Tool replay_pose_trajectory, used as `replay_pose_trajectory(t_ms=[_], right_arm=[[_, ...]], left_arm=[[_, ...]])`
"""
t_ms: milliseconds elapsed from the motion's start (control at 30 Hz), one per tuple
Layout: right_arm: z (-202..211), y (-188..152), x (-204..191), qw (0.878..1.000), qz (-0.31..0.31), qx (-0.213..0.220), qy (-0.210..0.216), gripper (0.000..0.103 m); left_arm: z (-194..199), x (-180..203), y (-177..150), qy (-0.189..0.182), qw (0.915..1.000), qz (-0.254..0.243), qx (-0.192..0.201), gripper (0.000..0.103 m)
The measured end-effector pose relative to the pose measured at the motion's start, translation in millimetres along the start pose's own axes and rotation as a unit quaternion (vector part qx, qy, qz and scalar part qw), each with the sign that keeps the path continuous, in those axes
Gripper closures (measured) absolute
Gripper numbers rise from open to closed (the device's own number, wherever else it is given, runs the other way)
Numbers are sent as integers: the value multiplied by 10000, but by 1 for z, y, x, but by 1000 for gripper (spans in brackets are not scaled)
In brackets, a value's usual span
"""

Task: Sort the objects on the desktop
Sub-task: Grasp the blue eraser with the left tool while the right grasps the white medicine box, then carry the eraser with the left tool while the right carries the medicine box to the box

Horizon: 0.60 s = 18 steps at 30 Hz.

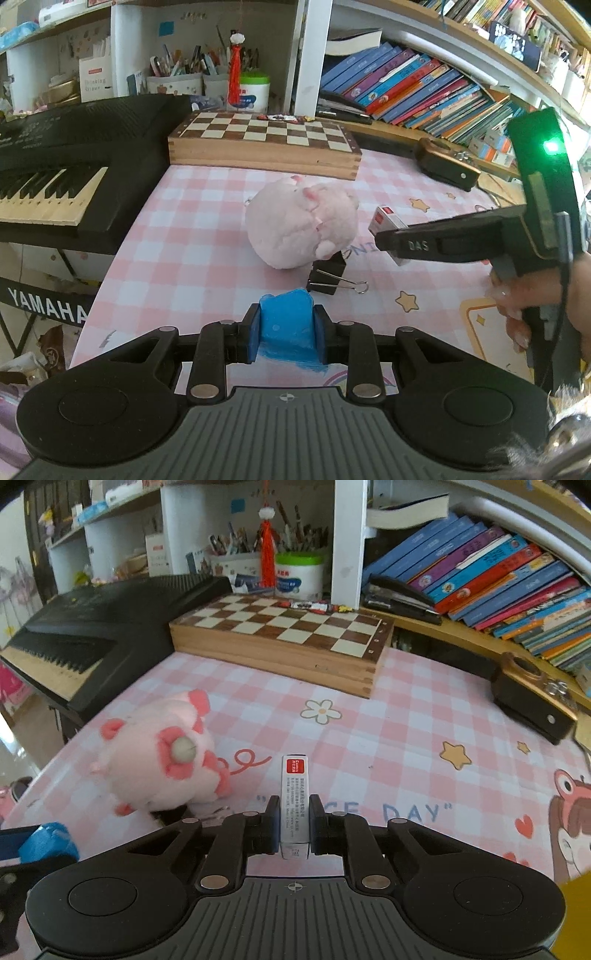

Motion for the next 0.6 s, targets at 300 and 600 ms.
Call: replay_pose_trajectory(t_ms=[300,600], right_arm=[[43,-11,-6,9992,-309,233,21,89],[94,-20,-14,9975,-466,516,99,89]], left_arm=[[24,9,-4,-168,9996,-95,198,77],[58,3,-9,-295,9987,-62,401,77]])
Point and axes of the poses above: each gripper's, at about its wrist camera, not at the fingertips, and z roughly against the way its jaws point, x to its right, y to its top, the point moved 9 cm from there along -z, roughly the way its jaws point, and after that the axes turned 4 degrees about -z, right-handed, at the moved point
